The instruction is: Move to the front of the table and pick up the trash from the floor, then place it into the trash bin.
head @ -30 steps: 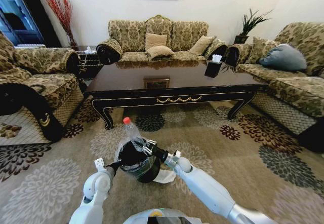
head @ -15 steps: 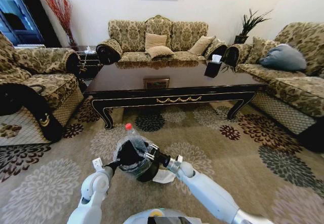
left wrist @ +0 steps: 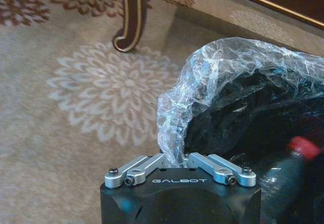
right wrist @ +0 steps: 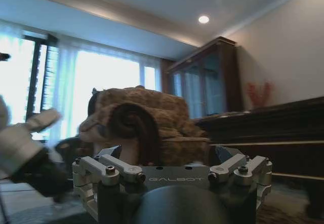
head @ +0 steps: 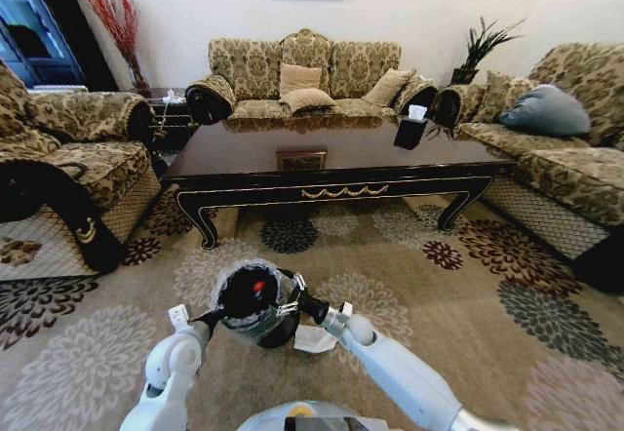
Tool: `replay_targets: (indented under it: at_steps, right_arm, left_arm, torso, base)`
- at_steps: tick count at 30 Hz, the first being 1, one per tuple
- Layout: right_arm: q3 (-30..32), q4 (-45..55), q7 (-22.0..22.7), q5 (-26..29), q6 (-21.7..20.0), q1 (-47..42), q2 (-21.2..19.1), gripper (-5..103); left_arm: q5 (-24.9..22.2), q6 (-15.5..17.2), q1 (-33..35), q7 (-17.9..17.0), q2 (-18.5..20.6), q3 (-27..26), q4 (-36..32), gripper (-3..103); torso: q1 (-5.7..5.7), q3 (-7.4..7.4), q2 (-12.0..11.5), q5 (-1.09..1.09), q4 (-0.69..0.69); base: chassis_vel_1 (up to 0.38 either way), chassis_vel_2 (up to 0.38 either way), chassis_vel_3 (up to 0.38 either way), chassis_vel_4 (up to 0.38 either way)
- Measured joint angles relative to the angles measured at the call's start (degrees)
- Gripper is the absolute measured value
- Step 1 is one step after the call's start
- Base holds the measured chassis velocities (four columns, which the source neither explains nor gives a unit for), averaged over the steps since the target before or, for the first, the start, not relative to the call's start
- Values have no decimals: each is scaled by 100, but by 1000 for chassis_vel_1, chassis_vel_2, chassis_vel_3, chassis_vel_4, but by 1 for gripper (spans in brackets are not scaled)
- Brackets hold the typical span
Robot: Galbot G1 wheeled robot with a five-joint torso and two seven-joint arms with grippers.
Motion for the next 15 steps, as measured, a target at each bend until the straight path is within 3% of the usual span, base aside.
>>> replay_targets:
  at_steps: [2, 5, 6, 10, 11, 13, 14, 15]
  right_arm:
    - [28, -8, 74, 10, -31, 0, 0, 100]
    - [272, -98, 703, -45, -411, 30, 1, 100]
    - [272, -98, 703, -45, -411, 30, 1, 100]
    - [485, -299, 2220, -536, -1063, 106, 1, 100]
    - [485, -299, 2220, -536, -1063, 106, 1, 100]
    - [539, -443, 2999, -564, -1592, 137, -25, 100]
    - [539, -443, 2999, -564, -1592, 137, -25, 100]
    - [548, -517, 3349, -538, -1841, 155, -18, 100]
  left_arm:
    - [-15, 0, 0, -3, 23, -34, -4, 2]
    - [-48, 0, -24, -84, 256, -363, 31, 2]
    - [-48, 0, -24, -84, 256, -363, 31, 2]
    - [-105, -1, 3, -87, 545, -861, 162, 2]
    - [-105, -1, 3, -87, 545, -861, 162, 2]
    - [-229, 0, 31, -56, 716, -1172, 244, 2]
    - [-229, 0, 31, -56, 716, -1172, 244, 2]
    - [-301, -1, 40, -50, 784, -1285, 268, 2]
  torso:
    - [0, 0, 0, -1, 0]
    - [0, 0, 0, 0, -1]
    - [0, 0, 0, 0, -1]
    - [0, 0, 0, -1, 1]
    - [0, 0, 0, -1, 1]
    - [0, 0, 0, -1, 1]
    - [0, 0, 0, -1, 1]
    - [0, 0, 0, -2, -2]
  base:
    - [0, 0, 0, 0]
    - [0, 0, 0, 0]
    - [0, 0, 0, 0]
    - [0, 0, 0, 0]
    - [0, 0, 0, 0]
    - [0, 0, 0, 0]
    - [0, 0, 0, 0]
    - [0, 0, 0, 0]
